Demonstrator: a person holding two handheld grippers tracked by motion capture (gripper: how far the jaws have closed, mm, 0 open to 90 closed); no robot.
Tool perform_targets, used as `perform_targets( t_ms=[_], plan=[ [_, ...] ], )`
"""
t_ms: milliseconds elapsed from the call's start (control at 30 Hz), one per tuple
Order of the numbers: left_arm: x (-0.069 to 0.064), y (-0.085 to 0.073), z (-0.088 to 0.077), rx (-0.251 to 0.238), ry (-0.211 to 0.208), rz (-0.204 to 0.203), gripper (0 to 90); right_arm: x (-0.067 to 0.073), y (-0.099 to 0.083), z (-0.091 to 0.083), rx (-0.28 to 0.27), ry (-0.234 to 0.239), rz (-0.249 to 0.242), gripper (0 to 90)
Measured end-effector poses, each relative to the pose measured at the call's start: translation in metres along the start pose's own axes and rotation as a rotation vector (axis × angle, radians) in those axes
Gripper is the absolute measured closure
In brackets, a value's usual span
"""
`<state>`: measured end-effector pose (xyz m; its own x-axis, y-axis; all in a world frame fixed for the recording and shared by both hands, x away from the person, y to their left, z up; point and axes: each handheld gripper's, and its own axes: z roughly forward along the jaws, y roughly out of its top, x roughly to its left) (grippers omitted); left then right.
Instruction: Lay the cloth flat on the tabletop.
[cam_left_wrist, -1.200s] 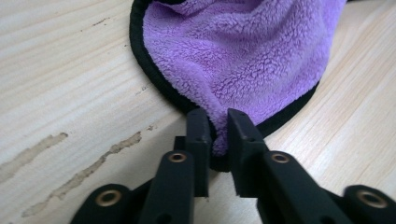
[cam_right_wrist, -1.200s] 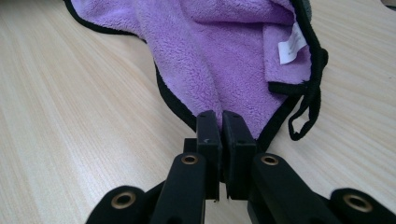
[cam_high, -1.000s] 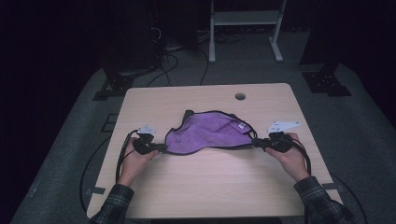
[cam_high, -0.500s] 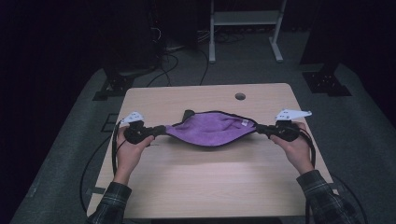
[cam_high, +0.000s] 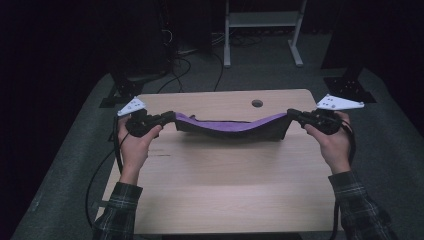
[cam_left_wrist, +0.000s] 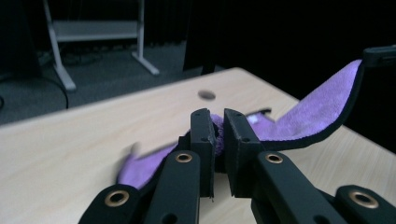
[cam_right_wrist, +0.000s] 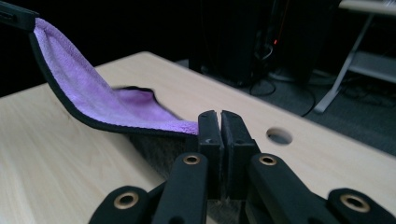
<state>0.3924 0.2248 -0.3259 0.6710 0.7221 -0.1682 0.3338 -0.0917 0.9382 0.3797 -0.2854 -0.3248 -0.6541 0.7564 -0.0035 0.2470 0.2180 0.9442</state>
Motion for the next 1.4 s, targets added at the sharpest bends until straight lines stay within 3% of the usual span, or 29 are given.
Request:
perform_targets(
  t_ms=[200, 433, 600, 767, 900, 1000, 1133, 1400],
  plan=[
    [-0.016, 0.032, -0.020, -0.111, -0.011, 0.046, 83.1, 0.005, 0.022, -0.018, -0.062, -0.014, -0.038, 87.5],
    [-0.026, 0.054, -0.037, -0.166, -0.003, 0.092, 83.1, 0.011, 0.041, -0.031, -0.125, -0.024, -0.065, 87.8],
    [-0.021, 0.056, -0.033, -0.160, 0.010, 0.083, 83.1, 0.010, 0.045, -0.029, -0.136, -0.028, -0.062, 88.1],
    [-0.009, 0.058, -0.018, -0.156, 0.027, 0.054, 83.1, 0.003, 0.053, -0.015, -0.137, -0.046, -0.045, 88.3],
    [-0.001, 0.069, -0.008, -0.167, 0.047, 0.047, 83.2, -0.009, 0.071, -0.005, -0.150, -0.091, -0.045, 88.6],
    [-0.002, 0.083, -0.006, -0.192, 0.057, 0.071, 83.1, -0.010, 0.084, -0.008, -0.178, -0.113, -0.059, 88.6],
    [0.001, 0.073, 0.004, -0.145, 0.055, 0.069, 83.1, -0.012, 0.085, -0.007, -0.177, -0.113, -0.064, 88.6],
    [0.015, 0.026, 0.026, -0.038, 0.038, -0.007, 83.0, -0.014, 0.040, 0.008, -0.094, -0.080, -0.026, 88.5]
  ],
)
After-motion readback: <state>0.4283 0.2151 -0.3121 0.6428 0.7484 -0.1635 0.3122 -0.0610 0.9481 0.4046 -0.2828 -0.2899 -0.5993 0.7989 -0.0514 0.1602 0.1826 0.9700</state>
